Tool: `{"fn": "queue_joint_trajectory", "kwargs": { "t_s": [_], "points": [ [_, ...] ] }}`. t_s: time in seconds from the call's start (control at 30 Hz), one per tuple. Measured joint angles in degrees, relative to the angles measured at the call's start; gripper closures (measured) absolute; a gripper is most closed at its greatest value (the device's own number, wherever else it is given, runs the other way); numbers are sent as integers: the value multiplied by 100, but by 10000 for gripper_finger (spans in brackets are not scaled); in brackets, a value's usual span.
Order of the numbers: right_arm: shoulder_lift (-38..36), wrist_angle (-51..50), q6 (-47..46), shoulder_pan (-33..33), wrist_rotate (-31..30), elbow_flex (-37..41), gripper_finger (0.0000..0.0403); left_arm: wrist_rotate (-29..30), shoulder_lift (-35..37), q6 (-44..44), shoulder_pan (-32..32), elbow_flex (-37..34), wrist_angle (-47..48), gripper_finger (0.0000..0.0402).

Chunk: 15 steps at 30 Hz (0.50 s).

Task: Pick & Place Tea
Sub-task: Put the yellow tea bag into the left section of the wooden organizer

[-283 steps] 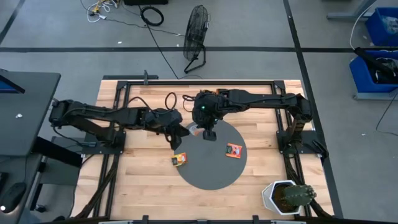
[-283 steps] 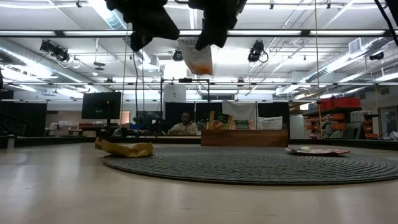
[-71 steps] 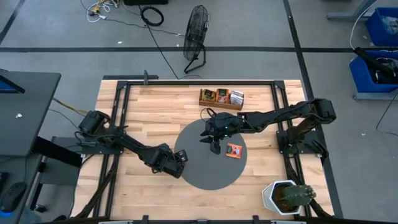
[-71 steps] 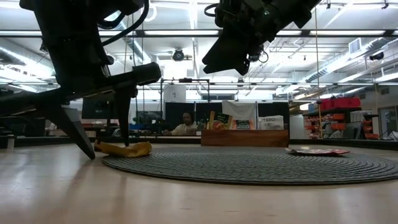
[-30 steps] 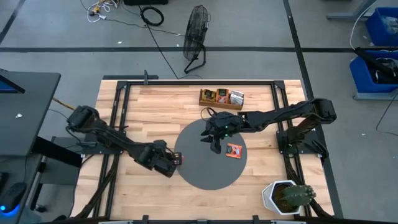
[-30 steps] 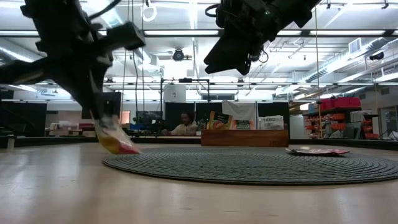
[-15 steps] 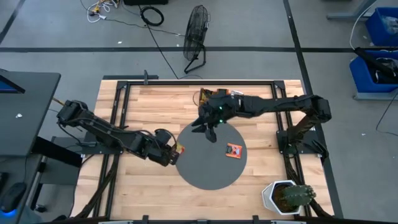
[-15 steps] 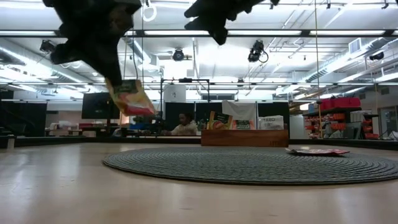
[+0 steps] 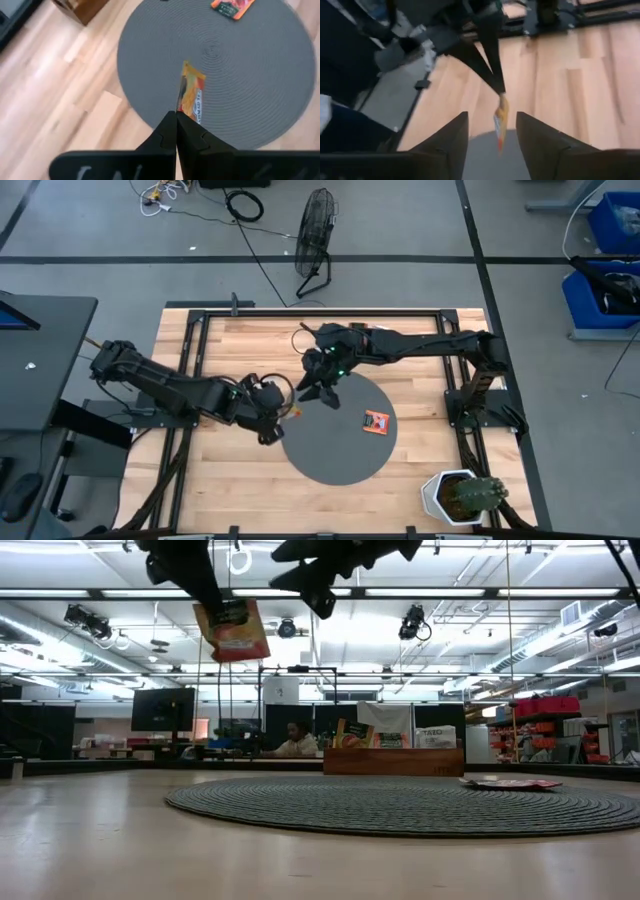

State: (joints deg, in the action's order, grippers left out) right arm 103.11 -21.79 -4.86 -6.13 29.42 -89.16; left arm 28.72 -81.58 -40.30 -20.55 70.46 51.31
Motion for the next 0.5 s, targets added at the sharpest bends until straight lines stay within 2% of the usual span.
{"fn": "queue_joint_trajectory", "kwargs": {
  "t_s": [0.1, 0.23, 0.5],
  "points": [
    [93, -53, 22, 2, -342, -161, 204, -4, -7, 380, 120, 134, 92, 401],
    [187, -56, 22, 5, -444, -287, 178, -83, -7, 814, 302, 272, 85, 401],
    [257, -233, 128, 24, -497, -313, 194, -138, -7, 1311, 549, 487, 78, 401]
  ]
}}
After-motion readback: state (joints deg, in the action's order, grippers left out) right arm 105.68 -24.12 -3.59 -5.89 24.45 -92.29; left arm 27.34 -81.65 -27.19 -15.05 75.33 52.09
